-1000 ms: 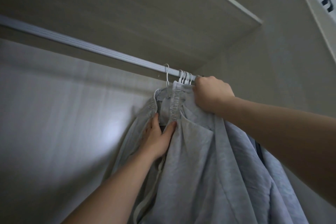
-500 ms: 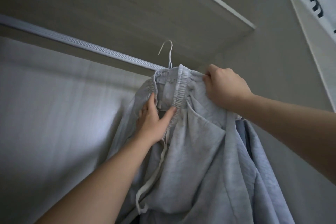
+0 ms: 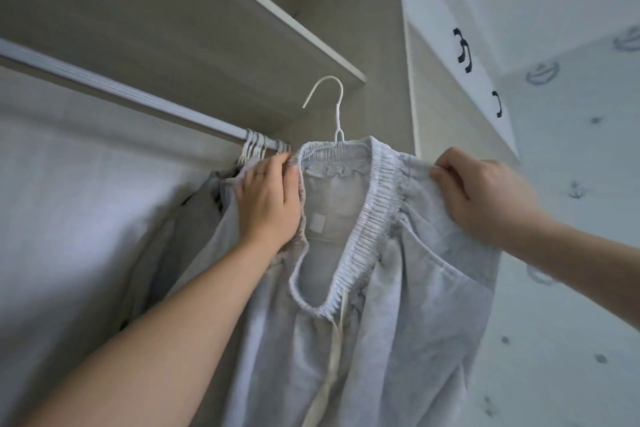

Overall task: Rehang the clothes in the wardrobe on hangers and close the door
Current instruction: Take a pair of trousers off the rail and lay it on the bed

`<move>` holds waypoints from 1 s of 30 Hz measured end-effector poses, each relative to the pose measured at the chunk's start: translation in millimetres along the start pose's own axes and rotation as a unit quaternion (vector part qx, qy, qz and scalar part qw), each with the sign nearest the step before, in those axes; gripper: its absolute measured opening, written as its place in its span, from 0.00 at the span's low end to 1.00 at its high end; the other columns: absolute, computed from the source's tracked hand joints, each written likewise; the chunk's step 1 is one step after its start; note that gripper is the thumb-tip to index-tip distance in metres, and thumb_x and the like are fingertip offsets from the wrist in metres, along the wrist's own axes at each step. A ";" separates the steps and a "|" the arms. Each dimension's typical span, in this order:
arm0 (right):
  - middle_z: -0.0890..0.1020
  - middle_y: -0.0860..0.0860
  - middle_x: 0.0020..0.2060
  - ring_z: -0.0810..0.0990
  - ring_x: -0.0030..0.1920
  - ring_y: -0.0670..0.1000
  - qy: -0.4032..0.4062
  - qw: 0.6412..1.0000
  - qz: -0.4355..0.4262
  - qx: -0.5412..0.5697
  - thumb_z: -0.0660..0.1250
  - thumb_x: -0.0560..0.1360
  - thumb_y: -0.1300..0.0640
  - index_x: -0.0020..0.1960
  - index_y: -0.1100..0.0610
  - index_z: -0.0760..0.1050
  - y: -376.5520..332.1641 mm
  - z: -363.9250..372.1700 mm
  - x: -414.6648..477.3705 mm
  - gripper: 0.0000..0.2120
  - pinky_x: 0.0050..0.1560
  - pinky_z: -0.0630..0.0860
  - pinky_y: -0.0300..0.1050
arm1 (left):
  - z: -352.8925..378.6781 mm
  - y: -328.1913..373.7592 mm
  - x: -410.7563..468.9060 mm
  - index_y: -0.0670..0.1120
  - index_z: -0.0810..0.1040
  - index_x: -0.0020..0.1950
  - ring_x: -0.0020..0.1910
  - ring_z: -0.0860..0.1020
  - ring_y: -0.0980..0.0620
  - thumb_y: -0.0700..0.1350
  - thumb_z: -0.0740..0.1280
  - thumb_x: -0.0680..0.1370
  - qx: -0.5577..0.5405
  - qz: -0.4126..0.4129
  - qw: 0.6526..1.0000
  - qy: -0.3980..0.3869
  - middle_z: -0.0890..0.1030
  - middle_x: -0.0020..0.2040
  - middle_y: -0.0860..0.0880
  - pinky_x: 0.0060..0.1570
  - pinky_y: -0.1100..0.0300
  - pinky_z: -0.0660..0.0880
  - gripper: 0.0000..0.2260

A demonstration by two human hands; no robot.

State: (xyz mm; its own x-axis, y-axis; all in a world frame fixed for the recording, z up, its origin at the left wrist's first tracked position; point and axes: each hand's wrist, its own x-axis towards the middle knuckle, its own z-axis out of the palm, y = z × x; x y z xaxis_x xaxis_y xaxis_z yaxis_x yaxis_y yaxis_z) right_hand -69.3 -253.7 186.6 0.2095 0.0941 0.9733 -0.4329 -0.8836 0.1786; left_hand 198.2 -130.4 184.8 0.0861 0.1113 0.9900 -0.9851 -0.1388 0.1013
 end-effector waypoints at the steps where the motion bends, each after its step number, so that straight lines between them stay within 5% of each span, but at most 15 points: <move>1: 0.74 0.52 0.32 0.77 0.36 0.62 0.000 1.000 0.003 -0.015 0.55 0.79 0.46 0.47 0.53 0.71 13.8 -18.5 -8.4 0.11 0.34 0.74 0.52 | 5.9 18.3 -5.7 0.44 0.78 0.62 0.59 0.75 0.39 0.53 0.52 0.82 -0.003 0.002 1.000 -0.008 0.81 0.59 0.43 0.60 0.47 0.66 0.20; 8: 0.72 0.48 0.28 0.74 0.30 0.59 -0.016 0.991 0.028 -0.127 0.59 0.79 0.50 0.47 0.53 0.71 110.7 -163.6 -80.0 0.07 0.31 0.74 0.51 | 50.1 176.2 -49.6 0.44 0.79 0.58 0.52 0.77 0.38 0.47 0.57 0.81 -0.119 0.034 0.991 -0.053 0.80 0.54 0.43 0.52 0.46 0.71 0.14; 15: 0.68 0.39 0.28 0.69 0.28 0.54 -0.062 0.956 0.076 -0.278 0.58 0.80 0.49 0.48 0.52 0.72 182.8 -329.3 -164.1 0.08 0.31 0.71 0.46 | 97.7 356.6 -116.1 0.44 0.77 0.59 0.46 0.78 0.42 0.43 0.59 0.84 -0.323 0.056 0.938 -0.116 0.76 0.55 0.45 0.45 0.49 0.75 0.09; 23: 0.74 0.41 0.33 0.72 0.30 0.54 -0.178 0.847 0.169 -0.471 0.54 0.81 0.45 0.49 0.49 0.70 221.8 -505.9 -272.8 0.11 0.29 0.61 0.43 | 147.8 569.7 -216.0 0.44 0.76 0.58 0.42 0.78 0.43 0.46 0.58 0.84 -0.459 0.105 0.859 -0.202 0.75 0.53 0.45 0.37 0.54 0.72 0.10; 30: 0.83 0.47 0.37 0.79 0.32 0.59 -0.217 0.735 0.270 -0.583 0.55 0.81 0.46 0.50 0.53 0.75 225.4 -621.4 -380.2 0.14 0.32 0.66 0.45 | 162.2 743.8 -323.6 0.45 0.76 0.58 0.46 0.79 0.45 0.49 0.56 0.85 -0.596 0.142 0.736 -0.289 0.80 0.51 0.46 0.43 0.51 0.75 0.12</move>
State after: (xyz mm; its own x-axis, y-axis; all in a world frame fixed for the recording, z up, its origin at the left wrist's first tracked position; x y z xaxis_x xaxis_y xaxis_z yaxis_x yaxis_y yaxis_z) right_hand -791.3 -203.5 -53.4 -0.1177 -0.5049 0.8551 -0.9595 0.2798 0.0332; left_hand -538.3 -429.4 -44.4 -0.4380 -0.2408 0.8661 -0.3771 0.9238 0.0661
